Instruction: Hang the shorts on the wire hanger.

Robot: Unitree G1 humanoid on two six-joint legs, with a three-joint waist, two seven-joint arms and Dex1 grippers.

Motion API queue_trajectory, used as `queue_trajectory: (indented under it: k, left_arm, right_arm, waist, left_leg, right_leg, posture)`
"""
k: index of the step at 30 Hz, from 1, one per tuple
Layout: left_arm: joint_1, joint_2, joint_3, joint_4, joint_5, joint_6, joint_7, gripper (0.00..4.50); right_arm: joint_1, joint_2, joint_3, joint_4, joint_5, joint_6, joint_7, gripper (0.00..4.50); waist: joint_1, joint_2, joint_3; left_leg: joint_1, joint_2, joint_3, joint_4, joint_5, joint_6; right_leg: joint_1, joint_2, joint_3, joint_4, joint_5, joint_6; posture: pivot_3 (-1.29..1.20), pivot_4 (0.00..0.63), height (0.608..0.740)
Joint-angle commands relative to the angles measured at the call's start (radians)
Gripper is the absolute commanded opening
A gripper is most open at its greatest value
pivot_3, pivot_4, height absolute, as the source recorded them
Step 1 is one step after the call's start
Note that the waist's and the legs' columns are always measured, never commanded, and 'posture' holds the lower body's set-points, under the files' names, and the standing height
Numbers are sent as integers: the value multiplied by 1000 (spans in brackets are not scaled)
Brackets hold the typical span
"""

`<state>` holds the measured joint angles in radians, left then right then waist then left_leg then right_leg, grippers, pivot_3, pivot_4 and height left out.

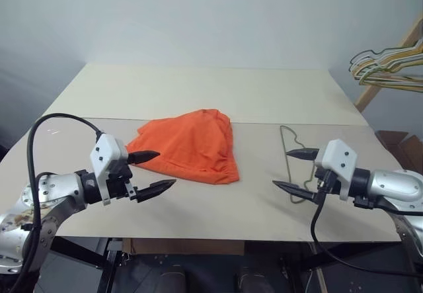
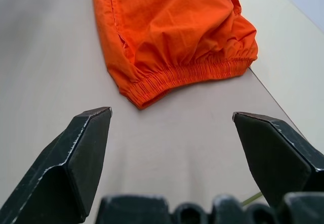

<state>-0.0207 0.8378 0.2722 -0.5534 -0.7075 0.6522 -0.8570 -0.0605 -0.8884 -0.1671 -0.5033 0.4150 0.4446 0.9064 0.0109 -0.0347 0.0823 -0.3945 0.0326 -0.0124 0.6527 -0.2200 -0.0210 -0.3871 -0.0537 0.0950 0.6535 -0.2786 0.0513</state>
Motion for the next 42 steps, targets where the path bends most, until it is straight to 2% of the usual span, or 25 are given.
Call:
queue_trajectory:
  k: [1, 14, 22, 28, 34, 37, 42]
  left_arm:
    - [-12, -14, 45, -14, -52, 2, 10, 4500]
    - [-6, 18, 32, -6, -35, -5, -24, 4500]
    - [27, 31, 45, -19, -63, -2, -73, 4500]
    - [16, 31, 39, -10, -63, -5, -78, 4500]
    - [4, 30, 33, -8, -59, -6, -79, 4500]
    - [8, 28, 34, -11, -58, -7, -78, 4500]
    - [9, 24, 34, -14, -56, -8, -72, 4500]
  right_arm:
    - [-20, -3, -14, -24, 10, -4, -2, 4453]
    - [-67, 18, 54, -23, -26, -19, -21, 4453]
    - [-268, 63, 383, 98, -344, -121, -52, 4453]
    - [-403, 176, 640, 253, -641, -203, -95, 4453]
    - [-504, 310, 788, 449, -855, -224, -148, 4453]
    - [-526, 358, 803, 518, -906, -221, -170, 3842]
    - [-514, 374, 795, 525, -963, -229, -177, 2130]
  waist:
    - [0, 0, 0]
    - [1, 0, 0]
    - [-7, 0, 0]
    - [-7, 0, 0]
    - [-8, 0, 0]
    - [-10, -1, -1]
    - [-9, -1, -1]
  left_leg:
    - [0, 0, 0, 0, 0, 0]
    - [0, 0, 0, 0, 0, 0]
    - [0, 0, 1, -1, 0, 0]
    - [0, 0, 1, -1, 0, 0]
    - [0, 0, 1, -1, 0, 0]
    - [1, 1, 1, -1, 0, 0]
    - [2, 1, 1, -1, 0, -1]
  right_leg:
    - [0, 0, 0, 0, 0, 0]
    - [0, 0, 0, 0, 0, 0]
    - [-1, 0, 0, 0, 0, 0]
    - [-2, 0, 0, 0, 0, -1]
    - [-2, 0, 0, 1, 0, -1]
    - [-1, 1, 0, 2, 0, -1]
    - [0, 1, 0, 2, 0, -1]
  posture:
    - [76, 64, 740]
    - [94, 54, 740]
    - [78, 62, 740]
    - [74, 60, 740]
    - [84, 59, 740]
    - [89, 57, 740]
    - [91, 54, 740]
